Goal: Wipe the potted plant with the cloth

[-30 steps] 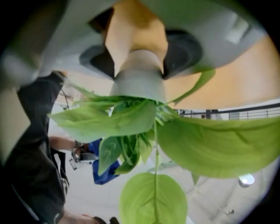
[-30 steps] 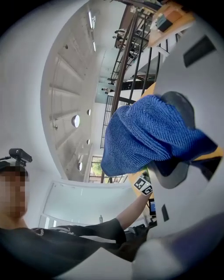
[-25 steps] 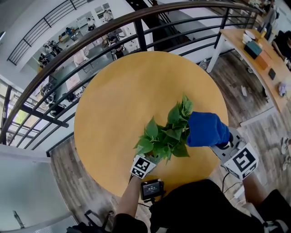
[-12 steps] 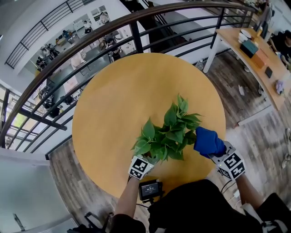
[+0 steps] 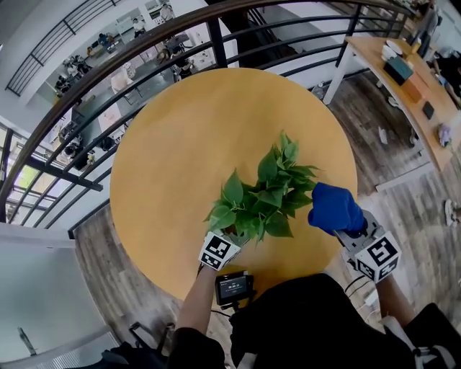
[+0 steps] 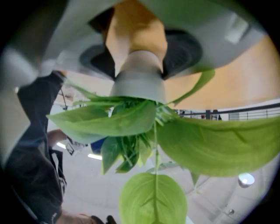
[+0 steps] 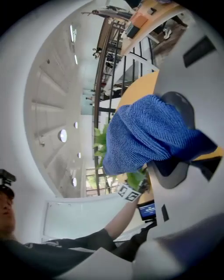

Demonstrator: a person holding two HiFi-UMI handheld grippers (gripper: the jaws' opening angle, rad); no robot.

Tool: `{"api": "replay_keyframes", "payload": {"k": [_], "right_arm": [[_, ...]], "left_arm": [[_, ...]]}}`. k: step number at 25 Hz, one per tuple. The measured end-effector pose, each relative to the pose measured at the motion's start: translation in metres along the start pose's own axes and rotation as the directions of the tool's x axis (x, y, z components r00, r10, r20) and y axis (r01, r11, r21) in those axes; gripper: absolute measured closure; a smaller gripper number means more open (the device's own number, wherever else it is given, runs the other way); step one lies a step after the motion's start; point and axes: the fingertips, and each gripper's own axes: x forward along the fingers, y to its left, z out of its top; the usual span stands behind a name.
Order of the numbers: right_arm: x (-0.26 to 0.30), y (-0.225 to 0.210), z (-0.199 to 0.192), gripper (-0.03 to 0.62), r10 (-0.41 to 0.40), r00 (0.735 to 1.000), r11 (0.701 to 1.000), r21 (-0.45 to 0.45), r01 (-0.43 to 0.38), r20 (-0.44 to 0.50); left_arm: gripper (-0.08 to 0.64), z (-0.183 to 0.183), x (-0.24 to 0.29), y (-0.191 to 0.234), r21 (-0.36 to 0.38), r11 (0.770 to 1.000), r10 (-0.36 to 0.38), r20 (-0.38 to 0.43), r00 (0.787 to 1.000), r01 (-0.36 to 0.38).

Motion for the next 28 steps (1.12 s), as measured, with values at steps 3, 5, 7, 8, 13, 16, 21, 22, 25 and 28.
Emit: {"api": "replay_keyframes", "payload": {"k": [3, 5, 7, 8, 13, 16, 21, 22, 25, 28], "right_arm": [[-0.013, 0.009, 0.06, 0.457, 0.055, 0.981, 0.998, -0.021, -0.052, 0.185], [-0.013, 0.028, 0.083, 0.457, 0.131, 0.968, 0.989, -0.101, -0.112, 0.213], [-0.004, 0.056, 0.078, 0.457, 0.221, 0.967, 0.959, -0.208, -0.192, 0.128], [0.004, 0.069, 0.067, 0.457, 0.252, 0.966, 0.939, -0.256, -0.23, 0.056], [0.047, 0.098, -0.037, 0.457, 0.232, 0.916, 0.846, -0.396, -0.356, -0.328], [0.048, 0.092, -0.096, 0.457, 0.187, 0.846, 0.843, -0.36, -0.399, -0.5], [0.026, 0.074, -0.116, 0.457, 0.17, 0.827, 0.877, -0.3, -0.375, -0.537], [0.023, 0.071, -0.105, 0.457, 0.183, 0.847, 0.887, -0.288, -0.361, -0.499], [0.012, 0.073, -0.055, 0.457, 0.266, 0.903, 0.893, -0.266, -0.363, -0.339], [-0.005, 0.097, -0.014, 0.457, 0.419, 0.876, 0.836, -0.274, -0.475, -0.24]], "left_arm": [[0.224, -0.001, 0.0, -0.002, -0.007, 1.0, 0.001, -0.009, 1.0, -0.001], [0.224, -0.001, -0.001, -0.003, -0.01, 1.0, 0.003, -0.013, 1.0, -0.003], [0.224, 0.0, -0.002, -0.002, -0.004, 1.0, 0.007, -0.004, 1.0, -0.007], [0.224, 0.0, -0.002, -0.001, -0.001, 1.0, 0.008, -0.002, 1.0, -0.008], [0.225, -0.001, 0.0, -0.002, -0.01, 1.0, 0.002, -0.013, 1.0, -0.002], [0.225, -0.002, -0.001, -0.002, -0.007, 1.0, 0.004, -0.012, 1.0, -0.005], [0.225, -0.001, -0.002, -0.003, -0.009, 1.0, 0.003, -0.008, 1.0, -0.003], [0.224, -0.001, -0.001, -0.003, -0.01, 1.0, 0.002, -0.009, 1.0, -0.002], [0.224, -0.003, -0.001, -0.001, -0.008, 1.0, 0.006, -0.014, 1.0, -0.006], [0.222, -0.004, 0.001, -0.001, -0.005, 1.0, 0.004, -0.016, 1.0, -0.004]]}}
